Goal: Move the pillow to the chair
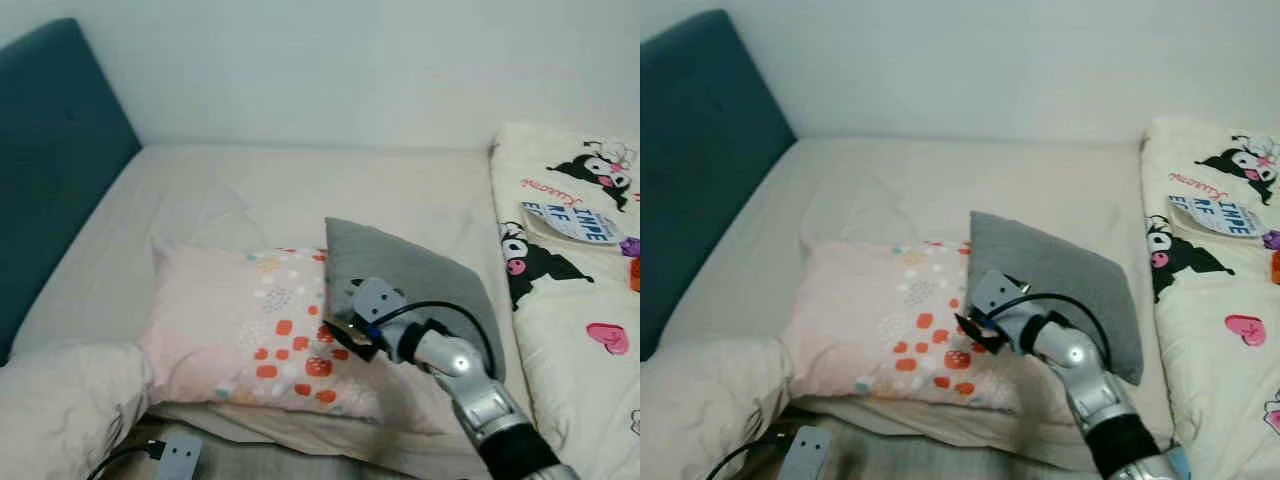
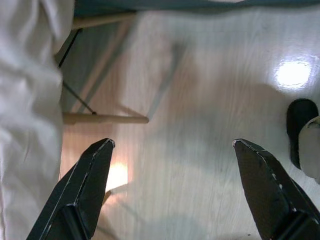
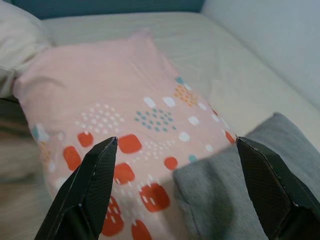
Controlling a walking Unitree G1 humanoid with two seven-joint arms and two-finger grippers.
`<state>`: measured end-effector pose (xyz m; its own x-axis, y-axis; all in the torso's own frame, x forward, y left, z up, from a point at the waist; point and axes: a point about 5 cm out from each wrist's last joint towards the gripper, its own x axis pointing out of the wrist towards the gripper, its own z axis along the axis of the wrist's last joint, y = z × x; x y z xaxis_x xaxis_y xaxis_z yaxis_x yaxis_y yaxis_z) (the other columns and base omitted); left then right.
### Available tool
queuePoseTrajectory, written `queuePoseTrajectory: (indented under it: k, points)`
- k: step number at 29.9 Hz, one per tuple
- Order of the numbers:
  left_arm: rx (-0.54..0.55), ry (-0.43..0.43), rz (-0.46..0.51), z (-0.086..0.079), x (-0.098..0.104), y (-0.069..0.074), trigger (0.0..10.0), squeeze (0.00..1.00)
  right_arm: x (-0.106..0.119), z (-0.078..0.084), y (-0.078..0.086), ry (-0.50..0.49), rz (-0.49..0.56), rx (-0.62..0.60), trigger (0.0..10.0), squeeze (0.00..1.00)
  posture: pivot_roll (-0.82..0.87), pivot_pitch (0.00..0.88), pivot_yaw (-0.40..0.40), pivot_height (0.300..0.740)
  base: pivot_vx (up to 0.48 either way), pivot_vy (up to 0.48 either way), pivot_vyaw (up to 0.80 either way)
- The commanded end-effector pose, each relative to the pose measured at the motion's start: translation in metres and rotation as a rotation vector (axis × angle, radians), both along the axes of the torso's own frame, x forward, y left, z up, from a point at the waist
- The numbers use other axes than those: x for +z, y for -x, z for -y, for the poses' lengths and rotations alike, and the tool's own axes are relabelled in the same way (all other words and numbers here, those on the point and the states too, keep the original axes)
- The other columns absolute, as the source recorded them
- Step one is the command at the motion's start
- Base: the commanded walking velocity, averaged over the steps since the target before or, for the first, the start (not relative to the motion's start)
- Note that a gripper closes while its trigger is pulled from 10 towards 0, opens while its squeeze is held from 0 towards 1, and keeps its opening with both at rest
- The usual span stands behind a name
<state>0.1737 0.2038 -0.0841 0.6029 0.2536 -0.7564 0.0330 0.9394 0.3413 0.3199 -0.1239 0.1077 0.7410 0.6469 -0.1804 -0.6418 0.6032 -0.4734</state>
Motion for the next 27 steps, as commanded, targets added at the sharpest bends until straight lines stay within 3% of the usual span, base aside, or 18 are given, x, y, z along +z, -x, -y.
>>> queuePoseTrajectory:
  k: [1, 6, 12, 19, 23, 25, 27]
  points:
    - [0.007, -0.023, -0.028, -0.008, -0.002, 0.007, 10.0, 0.0, -0.005, 0.001, -0.005, 0.022, 0.001, -0.023, 10.0, 0.0, -0.22, 0.144, 0.105, 0.74, 0.0, 0.0, 0.0]
    - [0.012, -0.029, -0.025, -0.011, -0.002, 0.01, 10.0, 0.0, -0.017, 0.0, -0.014, 0.143, 0.021, -0.076, 10.0, 0.0, -0.2, 0.16, 0.112, 0.74, 0.0, 0.0, 0.0]
    - [0.025, -0.038, -0.025, -0.017, -0.005, 0.021, 10.0, 0.0, -0.017, -0.003, -0.023, 0.253, 0.147, -0.131, 10.0, 0.0, -0.14, 0.208, 0.114, 0.74, 0.0, 0.0, 0.0]
    - [0.046, -0.055, -0.01, -0.028, -0.005, 0.029, 10.0, 0.0, -0.016, -0.011, -0.028, 0.235, 0.152, -0.1, 10.0, 0.0, -0.09, 0.25, 0.11, 0.74, 0.0, 0.0, 0.0]
    - [0.062, -0.071, 0.008, -0.035, -0.004, 0.035, 10.0, 0.0, -0.011, -0.026, -0.029, 0.184, 0.155, -0.037, 10.0, 0.0, -0.05, 0.272, 0.106, 0.74, 0.0, 0.0, 0.0]
    - [0.06, -0.082, 0.02, -0.038, -0.003, 0.039, 10.0, 0.0, -0.003, -0.042, -0.029, 0.117, 0.154, 0.021, 10.0, 0.0, -0.04, 0.284, 0.108, 0.74, 0.0, 0.0, 0.0]
    - [0.058, -0.086, 0.021, -0.04, -0.003, 0.041, 10.0, 0.0, -0.002, -0.047, -0.029, 0.129, 0.168, 0.039, 10.0, 0.0, -0.04, 0.293, 0.111, 0.74, 0.0, 0.0, 0.0]
